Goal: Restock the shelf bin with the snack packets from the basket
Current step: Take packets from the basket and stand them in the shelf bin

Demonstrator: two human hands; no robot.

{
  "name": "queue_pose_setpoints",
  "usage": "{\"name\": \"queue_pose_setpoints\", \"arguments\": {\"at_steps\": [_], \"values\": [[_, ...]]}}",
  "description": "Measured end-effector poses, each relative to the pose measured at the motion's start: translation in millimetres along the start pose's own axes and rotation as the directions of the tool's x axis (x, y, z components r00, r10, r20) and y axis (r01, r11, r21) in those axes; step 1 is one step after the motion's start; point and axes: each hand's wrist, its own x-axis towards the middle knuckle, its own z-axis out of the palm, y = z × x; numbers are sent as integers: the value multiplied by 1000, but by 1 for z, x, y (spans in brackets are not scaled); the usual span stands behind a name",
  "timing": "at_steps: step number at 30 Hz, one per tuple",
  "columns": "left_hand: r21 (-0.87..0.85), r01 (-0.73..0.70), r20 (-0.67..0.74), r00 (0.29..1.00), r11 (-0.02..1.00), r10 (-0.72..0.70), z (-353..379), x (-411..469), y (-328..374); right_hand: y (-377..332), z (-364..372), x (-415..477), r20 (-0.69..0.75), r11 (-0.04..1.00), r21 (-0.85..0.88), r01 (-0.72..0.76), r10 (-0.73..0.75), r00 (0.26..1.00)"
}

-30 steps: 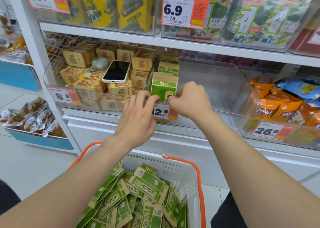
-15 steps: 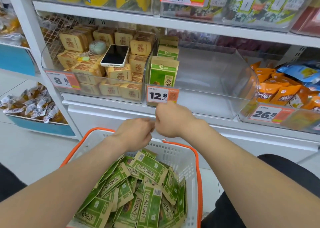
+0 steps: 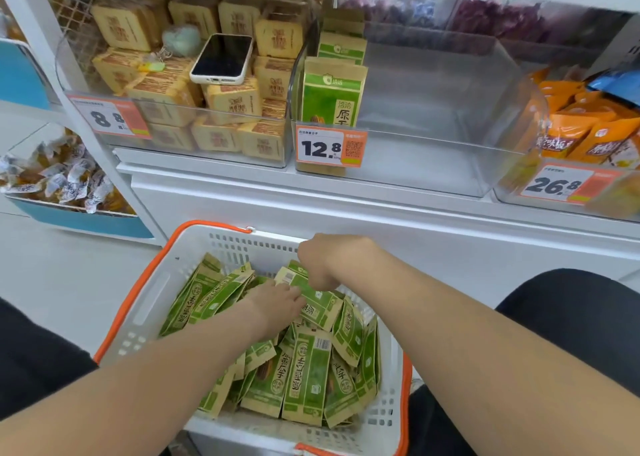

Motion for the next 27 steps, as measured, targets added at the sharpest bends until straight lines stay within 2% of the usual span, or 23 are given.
{"name": "queue_pose_setpoints", "arguments": {"at_steps": [4,10,14,18,21,27], "values": [[129,-43,-43,998,991,49,7,13,8,4,-1,5,27,1000,15,-20,19,999],[-60,-51,-27,998,997,50,4,25,9,16,3,5,82,999,-5,-47,47,996],[-84,6,-54,999,996,-10,2,34,13,23,8,4,122,998,-3,-67,67,990],[12,47,5,999,999,-47,0,35,22,28,11,4,137,996,-17,-82,84,987],[28,27,65,997,999,-29,-1,35,25,31,12,4,139,996,6,-92,90,986],[-148,-65,38,997,987,71,-8,29,13,37,3,-5,135,992,35,-117,112,985]]}}
